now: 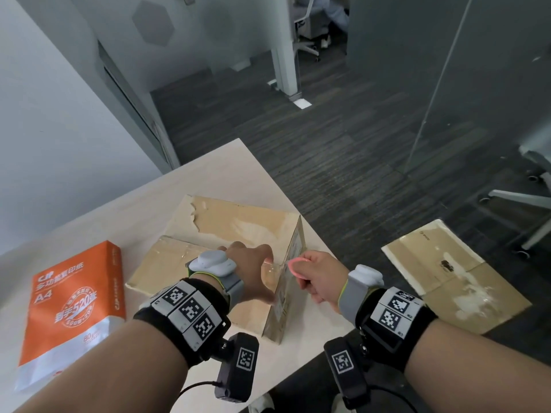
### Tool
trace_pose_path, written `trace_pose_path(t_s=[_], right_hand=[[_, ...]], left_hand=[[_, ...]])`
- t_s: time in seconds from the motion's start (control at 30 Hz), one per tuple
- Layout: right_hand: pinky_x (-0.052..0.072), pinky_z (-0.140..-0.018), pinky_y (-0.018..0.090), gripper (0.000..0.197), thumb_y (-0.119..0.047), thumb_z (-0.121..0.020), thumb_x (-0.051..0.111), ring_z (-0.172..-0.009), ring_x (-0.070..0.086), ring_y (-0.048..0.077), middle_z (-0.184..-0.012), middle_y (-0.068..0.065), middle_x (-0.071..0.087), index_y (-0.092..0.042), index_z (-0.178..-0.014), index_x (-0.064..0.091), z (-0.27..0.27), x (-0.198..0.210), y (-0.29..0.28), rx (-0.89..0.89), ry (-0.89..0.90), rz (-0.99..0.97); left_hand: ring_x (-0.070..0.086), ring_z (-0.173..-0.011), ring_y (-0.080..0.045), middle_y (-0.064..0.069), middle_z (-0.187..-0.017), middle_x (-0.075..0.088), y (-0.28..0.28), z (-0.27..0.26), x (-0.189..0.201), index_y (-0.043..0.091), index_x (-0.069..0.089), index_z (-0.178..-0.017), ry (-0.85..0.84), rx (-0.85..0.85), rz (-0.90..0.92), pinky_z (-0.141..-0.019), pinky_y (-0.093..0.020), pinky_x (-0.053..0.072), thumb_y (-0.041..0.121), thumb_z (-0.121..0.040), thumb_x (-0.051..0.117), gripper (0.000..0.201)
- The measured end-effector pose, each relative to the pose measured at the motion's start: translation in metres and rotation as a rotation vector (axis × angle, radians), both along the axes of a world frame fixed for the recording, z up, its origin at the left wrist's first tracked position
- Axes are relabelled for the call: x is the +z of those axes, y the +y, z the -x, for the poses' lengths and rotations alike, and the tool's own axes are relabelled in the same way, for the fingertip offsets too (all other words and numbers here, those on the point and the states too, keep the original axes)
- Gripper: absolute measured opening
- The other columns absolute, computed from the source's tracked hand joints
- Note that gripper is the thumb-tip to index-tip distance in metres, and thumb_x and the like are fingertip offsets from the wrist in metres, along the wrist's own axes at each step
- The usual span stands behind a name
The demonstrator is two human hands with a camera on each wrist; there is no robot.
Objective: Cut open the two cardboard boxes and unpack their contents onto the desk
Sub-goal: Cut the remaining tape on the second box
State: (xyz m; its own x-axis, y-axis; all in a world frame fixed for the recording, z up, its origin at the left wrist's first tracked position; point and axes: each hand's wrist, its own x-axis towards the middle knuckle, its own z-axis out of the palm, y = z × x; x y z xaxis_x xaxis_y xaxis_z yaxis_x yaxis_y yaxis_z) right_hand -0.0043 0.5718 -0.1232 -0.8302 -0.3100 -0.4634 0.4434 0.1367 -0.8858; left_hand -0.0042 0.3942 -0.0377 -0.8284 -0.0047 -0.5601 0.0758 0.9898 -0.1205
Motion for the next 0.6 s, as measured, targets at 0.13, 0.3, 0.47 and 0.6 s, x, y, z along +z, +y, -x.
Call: trace_pose_path(t_s=[0.13, 0.3, 0.47, 0.6], right_hand=[[0.031, -0.043, 0.025, 0.022, -0.023, -0.093, 0.057, -0.044, 0.037, 0.017, -0.06, 0.003, 0.056, -0.014, -0.073, 0.056, 0.0012, 0.0, -0.0021, 0.046, 0.039, -0.041], [0.032, -0.044, 0.027, 0.024, -0.027, -0.089, 0.057, -0.044, 0.037, 0.016, -0.063, 0.006, 0.054, -0.017, -0.067, 0.056, 0.0003, 0.0024, -0.0033, 0.088, 0.052, -0.086], [0.03, -0.047, 0.028, 0.025, -0.028, -0.086, 0.056, -0.047, 0.034, 0.019, -0.063, 0.004, 0.051, -0.019, -0.063, 0.053, 0.0026, 0.0055, -0.0028, 0.109, 0.025, -0.086], [0.031, -0.051, 0.028, 0.019, -0.024, -0.084, 0.053, -0.049, 0.035, 0.018, -0.063, 0.005, 0.049, -0.019, -0.066, 0.05, 0.0001, 0.0078, -0.0055, 0.143, 0.078, -0.178]], left_hand=[[0.052, -0.096, -0.023, 0.006, -0.114, 0.053, 0.0012, 0.002, 0.0006, 0.054, 0.044, -0.122, 0.005, 0.005, 0.0, -0.083, -0.039, 0.051, 0.076, -0.055, 0.073, 0.076], [0.05, -0.095, -0.023, 0.006, -0.114, 0.052, 0.0025, 0.0028, 0.0012, 0.053, 0.045, -0.122, 0.004, 0.01, -0.007, -0.082, -0.038, 0.05, 0.075, -0.057, 0.075, 0.074], [0.05, -0.097, -0.023, 0.006, -0.117, 0.053, 0.0008, 0.002, -0.0017, 0.055, 0.045, -0.122, 0.013, 0.006, -0.012, -0.085, -0.038, 0.049, 0.076, -0.057, 0.075, 0.075], [0.053, -0.099, -0.025, 0.005, -0.118, 0.054, -0.0006, 0.0018, -0.0035, 0.054, 0.046, -0.12, 0.016, 0.015, -0.017, -0.09, -0.041, 0.051, 0.077, -0.053, 0.075, 0.076]])
